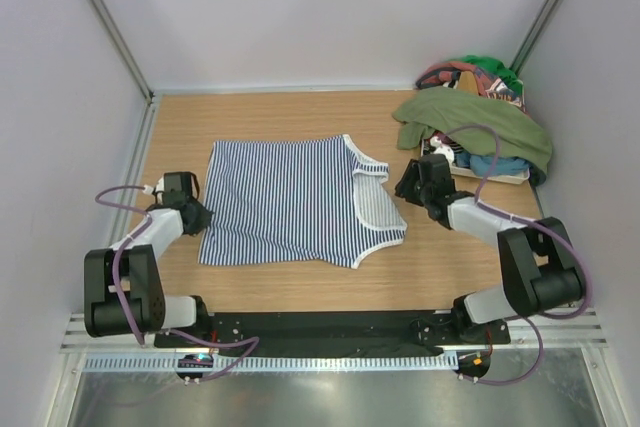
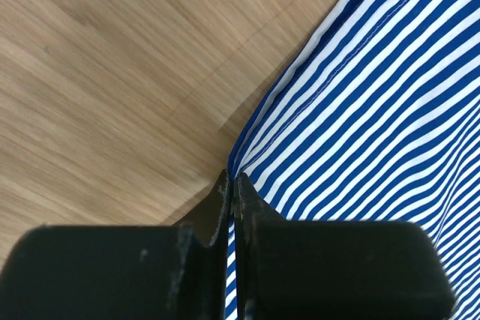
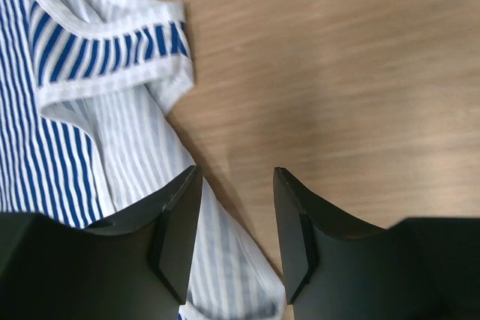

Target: Fold and stack the tank tops

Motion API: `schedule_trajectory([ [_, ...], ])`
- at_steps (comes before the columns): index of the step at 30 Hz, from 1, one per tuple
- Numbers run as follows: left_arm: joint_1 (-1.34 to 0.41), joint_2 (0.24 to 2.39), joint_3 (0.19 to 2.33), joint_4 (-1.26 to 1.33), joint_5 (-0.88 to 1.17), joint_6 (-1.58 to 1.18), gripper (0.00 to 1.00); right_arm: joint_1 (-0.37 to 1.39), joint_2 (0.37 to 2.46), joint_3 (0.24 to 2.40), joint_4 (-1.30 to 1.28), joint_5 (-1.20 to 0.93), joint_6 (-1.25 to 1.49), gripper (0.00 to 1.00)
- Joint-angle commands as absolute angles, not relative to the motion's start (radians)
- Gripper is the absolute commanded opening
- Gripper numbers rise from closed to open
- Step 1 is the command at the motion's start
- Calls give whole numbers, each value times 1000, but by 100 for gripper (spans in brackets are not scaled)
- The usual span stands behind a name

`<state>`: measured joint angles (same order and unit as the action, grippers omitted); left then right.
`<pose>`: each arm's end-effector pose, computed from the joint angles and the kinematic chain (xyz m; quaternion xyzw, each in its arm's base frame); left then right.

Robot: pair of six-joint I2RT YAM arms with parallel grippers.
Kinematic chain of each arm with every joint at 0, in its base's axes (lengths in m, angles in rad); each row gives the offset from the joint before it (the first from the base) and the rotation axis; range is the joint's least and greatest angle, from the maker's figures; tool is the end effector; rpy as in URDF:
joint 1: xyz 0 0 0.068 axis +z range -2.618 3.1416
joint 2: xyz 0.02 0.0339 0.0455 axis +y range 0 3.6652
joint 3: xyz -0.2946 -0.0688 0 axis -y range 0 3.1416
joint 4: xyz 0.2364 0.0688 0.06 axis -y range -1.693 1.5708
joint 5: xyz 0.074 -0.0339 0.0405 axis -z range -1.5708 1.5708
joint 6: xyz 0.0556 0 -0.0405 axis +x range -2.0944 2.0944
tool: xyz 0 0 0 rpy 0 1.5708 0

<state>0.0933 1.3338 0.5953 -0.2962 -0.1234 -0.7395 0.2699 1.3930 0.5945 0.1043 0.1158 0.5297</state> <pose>0.2304 0.0284 0.1740 -0.4042 0.8736 -0.0276 0.2695 0.2669 0.0672 0.1933 0.1414 0.8932 0.1166 0.4107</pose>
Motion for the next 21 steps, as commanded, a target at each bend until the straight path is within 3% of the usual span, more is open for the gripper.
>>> schedule_trajectory([
  [1, 121, 1362, 608, -232, -131, -723, 0, 282, 1479, 736, 114, 86, 540, 50],
  [11, 152, 1351, 575, -199, -84, -730, 0, 288, 1758, 998, 41, 75, 577, 46],
  [17, 152, 1348, 569, -192, -81, -733, 0, 288, 1864, 1072, 18, 69, 592, 32],
  [19, 152, 1350, 571, -190, -77, -733, 0, 288, 1873, 1088, 6, 83, 591, 24],
  [21, 152, 1350, 569, -189, -75, -733, 0, 288, 1873, 1106, -23, 132, 588, 10],
])
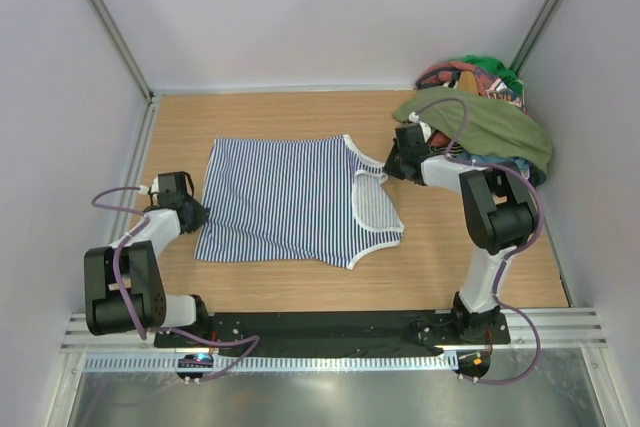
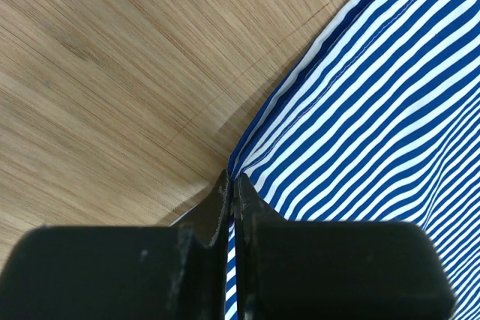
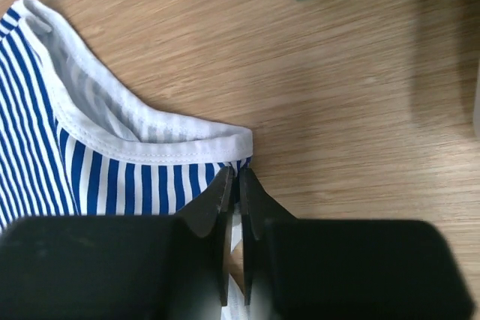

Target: Fold and stack the tank tops

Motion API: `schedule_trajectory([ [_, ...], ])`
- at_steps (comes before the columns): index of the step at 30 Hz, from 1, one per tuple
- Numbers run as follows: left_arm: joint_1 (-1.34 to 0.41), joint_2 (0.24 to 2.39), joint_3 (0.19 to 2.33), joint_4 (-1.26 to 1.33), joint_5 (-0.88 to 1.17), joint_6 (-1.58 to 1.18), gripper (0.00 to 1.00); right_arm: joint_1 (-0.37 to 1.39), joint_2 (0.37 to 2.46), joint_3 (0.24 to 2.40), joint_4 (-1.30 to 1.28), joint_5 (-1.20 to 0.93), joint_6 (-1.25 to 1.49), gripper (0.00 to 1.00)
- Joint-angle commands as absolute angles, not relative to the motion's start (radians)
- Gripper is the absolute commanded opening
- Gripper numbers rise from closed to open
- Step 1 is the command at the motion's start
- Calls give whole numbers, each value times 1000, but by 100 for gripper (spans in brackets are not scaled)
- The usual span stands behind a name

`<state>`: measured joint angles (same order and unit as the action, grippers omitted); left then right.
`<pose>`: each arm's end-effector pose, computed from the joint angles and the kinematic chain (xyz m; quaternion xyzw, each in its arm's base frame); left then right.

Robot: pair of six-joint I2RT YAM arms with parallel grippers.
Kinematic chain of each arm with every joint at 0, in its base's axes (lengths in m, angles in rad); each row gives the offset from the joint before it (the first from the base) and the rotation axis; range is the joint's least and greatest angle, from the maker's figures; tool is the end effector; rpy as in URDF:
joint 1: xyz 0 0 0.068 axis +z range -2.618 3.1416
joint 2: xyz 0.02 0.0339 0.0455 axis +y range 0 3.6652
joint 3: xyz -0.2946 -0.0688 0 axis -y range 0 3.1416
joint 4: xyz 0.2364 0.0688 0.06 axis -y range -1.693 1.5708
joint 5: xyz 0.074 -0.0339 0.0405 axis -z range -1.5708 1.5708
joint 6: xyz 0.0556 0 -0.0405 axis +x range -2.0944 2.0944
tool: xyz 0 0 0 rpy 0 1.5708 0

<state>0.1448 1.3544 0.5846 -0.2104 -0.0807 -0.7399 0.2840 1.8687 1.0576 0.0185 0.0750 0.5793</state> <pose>0.2372 0.0391 0.1723 -0.4198 0.8589 -0.0484 0.2893 0.3886 0.1091 0.1729 0.1501 0.9124 0.1271 0.3588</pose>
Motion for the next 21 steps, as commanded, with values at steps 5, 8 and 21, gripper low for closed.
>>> schedule_trajectory([
  [5, 152, 1328, 560, -189, -83, -735, 0, 270, 1868, 1202, -168, 305, 560, 1],
  [8, 153, 1305, 548, -184, -83, -738, 0, 250, 1867, 1278, -230, 360, 535, 1],
  [21, 152, 1310, 545, -176, -64, -736, 0, 252, 1677, 1139, -216, 289, 511, 50],
])
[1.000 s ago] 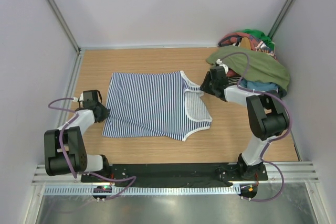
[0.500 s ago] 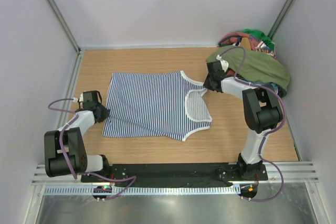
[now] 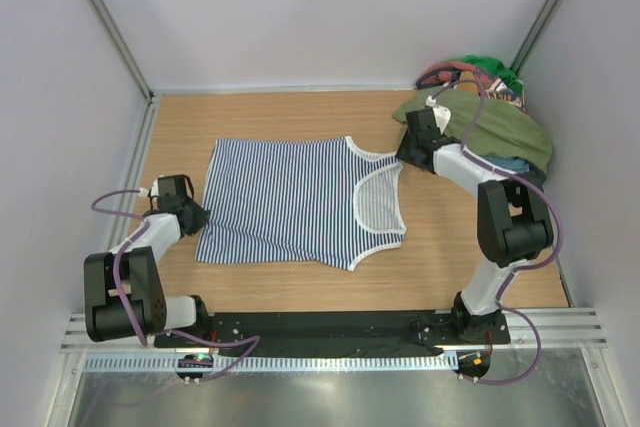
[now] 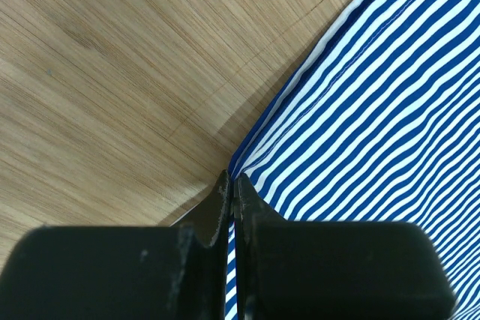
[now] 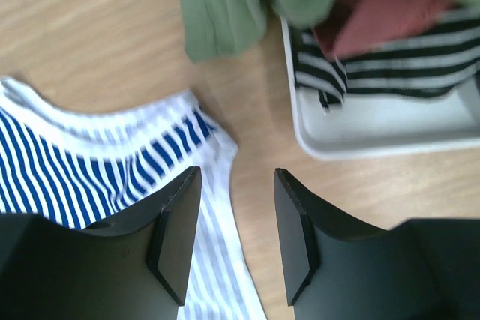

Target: Fold and stack the tank tops

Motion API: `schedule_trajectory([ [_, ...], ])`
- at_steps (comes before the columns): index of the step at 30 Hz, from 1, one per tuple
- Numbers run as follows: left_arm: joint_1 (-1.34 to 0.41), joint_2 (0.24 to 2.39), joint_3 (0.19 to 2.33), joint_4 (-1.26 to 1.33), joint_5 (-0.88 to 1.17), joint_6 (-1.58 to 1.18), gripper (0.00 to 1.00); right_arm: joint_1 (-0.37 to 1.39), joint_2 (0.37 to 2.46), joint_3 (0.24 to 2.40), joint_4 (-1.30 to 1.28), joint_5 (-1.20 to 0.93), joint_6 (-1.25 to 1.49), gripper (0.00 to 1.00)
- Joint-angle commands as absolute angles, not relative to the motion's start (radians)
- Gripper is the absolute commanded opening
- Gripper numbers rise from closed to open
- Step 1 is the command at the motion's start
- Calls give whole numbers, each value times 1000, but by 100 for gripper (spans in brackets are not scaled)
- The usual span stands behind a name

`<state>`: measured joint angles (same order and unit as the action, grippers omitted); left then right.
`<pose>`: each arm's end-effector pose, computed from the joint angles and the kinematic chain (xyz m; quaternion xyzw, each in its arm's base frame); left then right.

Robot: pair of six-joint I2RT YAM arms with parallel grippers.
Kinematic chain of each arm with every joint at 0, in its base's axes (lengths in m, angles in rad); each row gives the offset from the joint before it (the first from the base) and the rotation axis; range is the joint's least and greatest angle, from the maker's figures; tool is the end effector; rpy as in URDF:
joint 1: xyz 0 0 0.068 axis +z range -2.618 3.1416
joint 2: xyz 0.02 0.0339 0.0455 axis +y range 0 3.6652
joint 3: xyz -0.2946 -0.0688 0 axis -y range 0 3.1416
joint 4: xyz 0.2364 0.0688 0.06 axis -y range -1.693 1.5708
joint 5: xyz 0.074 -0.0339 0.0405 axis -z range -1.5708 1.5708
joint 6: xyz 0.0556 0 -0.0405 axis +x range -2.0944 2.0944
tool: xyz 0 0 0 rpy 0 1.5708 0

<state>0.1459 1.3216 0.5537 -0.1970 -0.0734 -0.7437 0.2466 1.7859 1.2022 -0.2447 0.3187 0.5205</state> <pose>0.2297 0.0379 0.1715 -0.4203 0.8563 -0.0543 0.2952 0.3911 0.0805 0.2277 0.1826 0.9036 -0.0031 0.3874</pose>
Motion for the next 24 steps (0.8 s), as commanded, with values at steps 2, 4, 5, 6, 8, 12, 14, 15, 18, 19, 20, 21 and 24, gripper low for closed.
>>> schedule_trajectory([
  [2, 152, 1310, 543, -176, -64, -736, 0, 253, 1619, 1053, -203, 244, 517, 49],
  [4, 153, 1308, 543, -175, -60, -735, 0, 262, 1576, 996, -187, 220, 520, 47],
  [5, 152, 1308, 543, -176, -57, -735, 0, 265, 1527, 941, -183, 207, 525, 46],
  [6, 153, 1307, 543, -176, -52, -733, 0, 268, 1504, 916, -186, 192, 526, 46],
  [8, 152, 1305, 543, -175, -49, -733, 0, 287, 1456, 856, -205, 173, 540, 45],
  [12, 152, 1315, 546, -173, -45, -732, 2, 334, 1332, 790, -300, 169, 571, 52],
  [14, 152, 1319, 548, -173, -40, -730, 2, 356, 1306, 758, -321, 163, 584, 53],
  [15, 152, 1319, 548, -172, -40, -730, 3, 362, 1296, 749, -327, 155, 592, 53],
  [18, 152, 1315, 546, -175, -38, -730, 4, 380, 1276, 715, -331, 155, 603, 53],
  [19, 152, 1313, 546, -175, -38, -730, 5, 380, 1276, 706, -330, 153, 609, 52],
  [20, 152, 1310, 545, -175, -37, -730, 5, 382, 1278, 690, -328, 150, 611, 52],
  [21, 152, 1309, 545, -175, -35, -729, 5, 385, 1281, 681, -319, 146, 612, 51],
  [24, 152, 1298, 542, -175, -38, -730, 8, 391, 1284, 643, -296, 132, 629, 49],
])
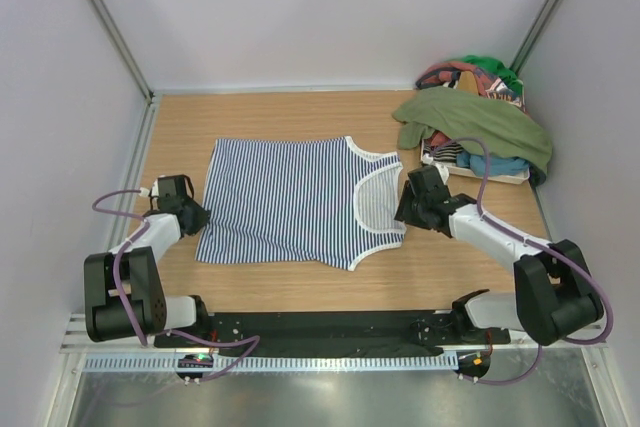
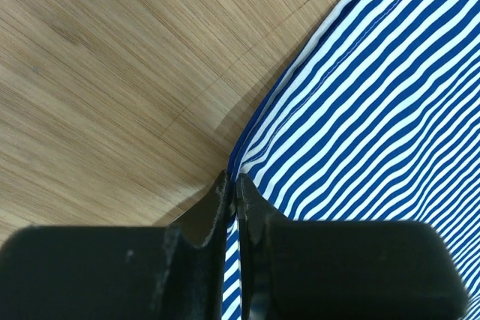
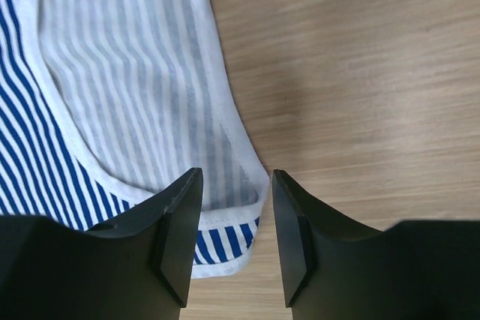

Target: Fold and stack the tank tops

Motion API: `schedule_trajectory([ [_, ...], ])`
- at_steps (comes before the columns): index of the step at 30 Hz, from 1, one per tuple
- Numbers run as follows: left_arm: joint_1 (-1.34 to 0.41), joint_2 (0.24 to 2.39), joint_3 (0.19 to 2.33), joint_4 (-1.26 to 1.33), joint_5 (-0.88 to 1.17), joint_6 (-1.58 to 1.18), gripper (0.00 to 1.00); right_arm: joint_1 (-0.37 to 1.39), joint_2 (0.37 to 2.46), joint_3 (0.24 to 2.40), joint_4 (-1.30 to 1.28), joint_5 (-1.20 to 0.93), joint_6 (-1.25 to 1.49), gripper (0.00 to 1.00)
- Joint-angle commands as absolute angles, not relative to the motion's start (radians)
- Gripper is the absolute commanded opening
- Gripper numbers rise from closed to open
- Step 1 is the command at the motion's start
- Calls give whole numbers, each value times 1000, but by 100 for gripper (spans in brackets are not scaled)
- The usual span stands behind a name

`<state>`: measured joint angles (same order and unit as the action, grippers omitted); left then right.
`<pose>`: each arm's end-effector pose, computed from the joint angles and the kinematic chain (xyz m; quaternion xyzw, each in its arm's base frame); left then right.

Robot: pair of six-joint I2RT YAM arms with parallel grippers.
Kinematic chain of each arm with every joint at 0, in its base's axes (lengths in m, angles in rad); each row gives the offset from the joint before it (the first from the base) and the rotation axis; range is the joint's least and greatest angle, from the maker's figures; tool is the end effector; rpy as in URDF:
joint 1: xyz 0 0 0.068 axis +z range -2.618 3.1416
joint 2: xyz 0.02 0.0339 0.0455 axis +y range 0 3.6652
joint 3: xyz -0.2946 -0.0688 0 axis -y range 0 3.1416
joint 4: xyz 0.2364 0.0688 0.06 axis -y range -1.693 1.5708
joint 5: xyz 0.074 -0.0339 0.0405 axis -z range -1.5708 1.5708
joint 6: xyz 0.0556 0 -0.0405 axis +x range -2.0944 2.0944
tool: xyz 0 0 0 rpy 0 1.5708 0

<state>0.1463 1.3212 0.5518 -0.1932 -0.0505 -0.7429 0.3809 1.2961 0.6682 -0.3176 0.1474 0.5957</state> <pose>0.2299 0.0367 0.1713 -0.4171 0.8578 -0.0649 0.2932 0.2278 0.0824 0.2021 0.1242 0.9410 0.0820 0.3038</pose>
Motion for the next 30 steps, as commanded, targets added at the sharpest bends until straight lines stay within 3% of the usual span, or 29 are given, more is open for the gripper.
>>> schedule_trajectory([
  [1, 153, 1293, 540, -176, -41, -732, 9, 396, 1285, 637, -293, 130, 635, 47],
  [6, 150, 1256, 526, -178, -51, -736, 16, 416, 1284, 598, -279, 127, 653, 41],
  [8, 152, 1246, 519, -178, -55, -738, 26, 417, 1290, 595, -278, 130, 653, 31],
  [9, 152, 1230, 517, -178, -58, -739, 30, 416, 1298, 597, -281, 135, 650, 20],
  [10, 153, 1224, 512, -178, -60, -739, 40, 416, 1301, 600, -288, 152, 653, 13],
  [12, 152, 1201, 508, -181, -66, -742, 49, 416, 1273, 603, -311, 219, 667, 1],
  [16, 152, 1157, 489, -183, -83, -750, 65, 414, 1191, 606, -353, 365, 692, 1],
  [20, 152, 1146, 489, -186, -91, -750, 71, 407, 1161, 644, -405, 488, 696, 1],
  [21, 152, 1152, 495, -190, -86, -747, 71, 402, 1161, 655, -426, 501, 693, 8],
  [24, 153, 1183, 525, -193, -65, -746, 73, 402, 1167, 704, -431, 522, 664, 48],
  [25, 152, 1192, 544, -193, -57, -747, 73, 402, 1169, 716, -420, 503, 652, 55],
  [30, 126, 1304, 639, -160, -3, -759, 72, 402, 1265, 848, -301, 367, 555, 57],
])
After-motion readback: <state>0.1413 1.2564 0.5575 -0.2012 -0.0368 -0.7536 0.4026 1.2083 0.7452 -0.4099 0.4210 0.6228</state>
